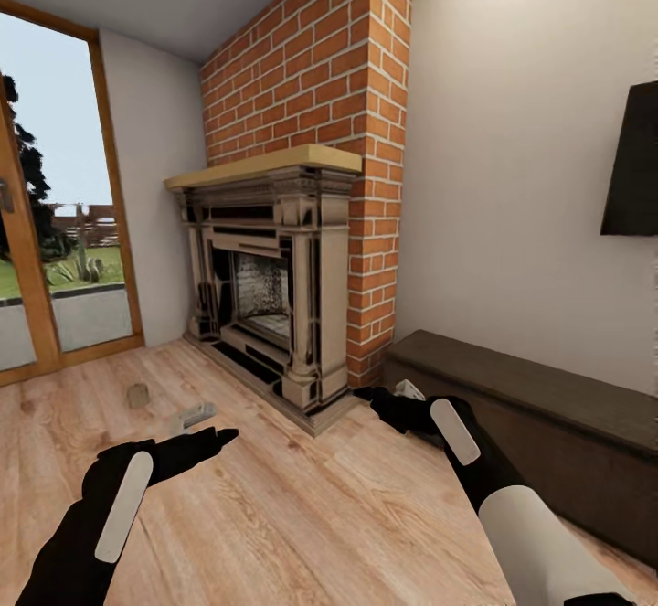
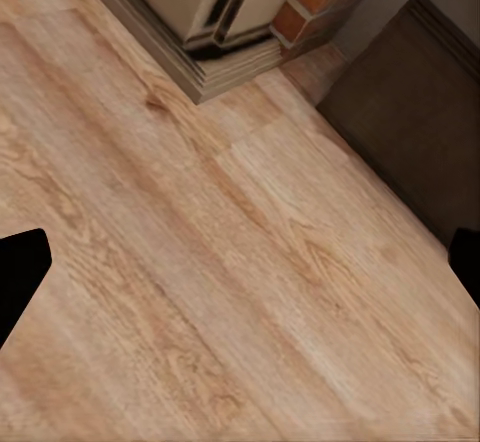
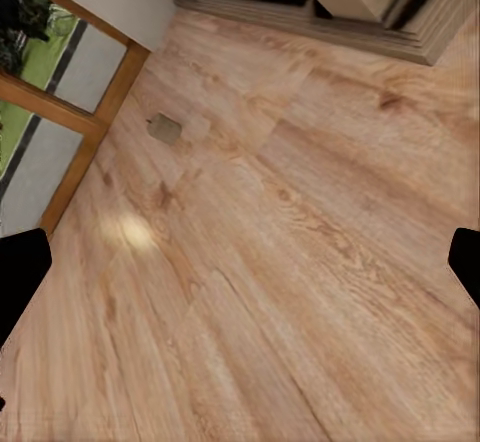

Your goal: Place each of the two pumpkins and all three candles from the living room inside a cabinet in the living room (use any cabinet), then make sure every cabinet is closed, and position the cauldron so it is next to a table in the living room.

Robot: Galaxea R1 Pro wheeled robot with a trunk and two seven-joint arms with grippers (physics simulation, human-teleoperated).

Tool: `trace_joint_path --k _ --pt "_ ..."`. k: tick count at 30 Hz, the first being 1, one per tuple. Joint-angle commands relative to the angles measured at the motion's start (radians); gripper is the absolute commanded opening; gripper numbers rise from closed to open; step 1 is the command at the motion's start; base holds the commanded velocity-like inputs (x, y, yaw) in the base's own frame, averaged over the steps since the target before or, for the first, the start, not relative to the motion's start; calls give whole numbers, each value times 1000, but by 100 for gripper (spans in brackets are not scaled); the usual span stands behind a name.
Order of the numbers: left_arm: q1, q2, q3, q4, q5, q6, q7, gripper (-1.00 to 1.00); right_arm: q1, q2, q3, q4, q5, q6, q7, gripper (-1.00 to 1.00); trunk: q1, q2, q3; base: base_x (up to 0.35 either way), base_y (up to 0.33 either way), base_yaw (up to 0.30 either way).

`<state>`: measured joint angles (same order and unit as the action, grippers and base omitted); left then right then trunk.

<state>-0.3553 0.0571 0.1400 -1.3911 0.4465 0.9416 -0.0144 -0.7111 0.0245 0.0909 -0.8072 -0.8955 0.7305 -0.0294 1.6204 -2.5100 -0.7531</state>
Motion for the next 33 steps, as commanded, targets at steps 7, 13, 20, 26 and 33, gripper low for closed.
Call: trace_joint_path --k 7,13,20,26,33 --pt "-1 0 0 3 0 5 -2 100 -1 -4 -149 -6 -5 25 -7 100 0 -1 -4 0 0 16" --pt "-1 0 0 3 0 5 -2 100 -1 -15 -202 -3 -24 84 -4 100 0 -1 -13 0 50 19" --pt "-1 0 0 3 0 5 -2 100 -1 -36 -240 1 -47 88 -1 100 0 -1 -25 0 65 1" --pt "-1 0 0 3 0 5 -2 100 -1 -37 -242 5 -49 89 0 100 0 -1 -34 0 3 0" --pt "-1 0 0 3 1 5 -2 100 -1 -37 -244 36 -49 89 12 100 0 -1 -46 0 160 0"
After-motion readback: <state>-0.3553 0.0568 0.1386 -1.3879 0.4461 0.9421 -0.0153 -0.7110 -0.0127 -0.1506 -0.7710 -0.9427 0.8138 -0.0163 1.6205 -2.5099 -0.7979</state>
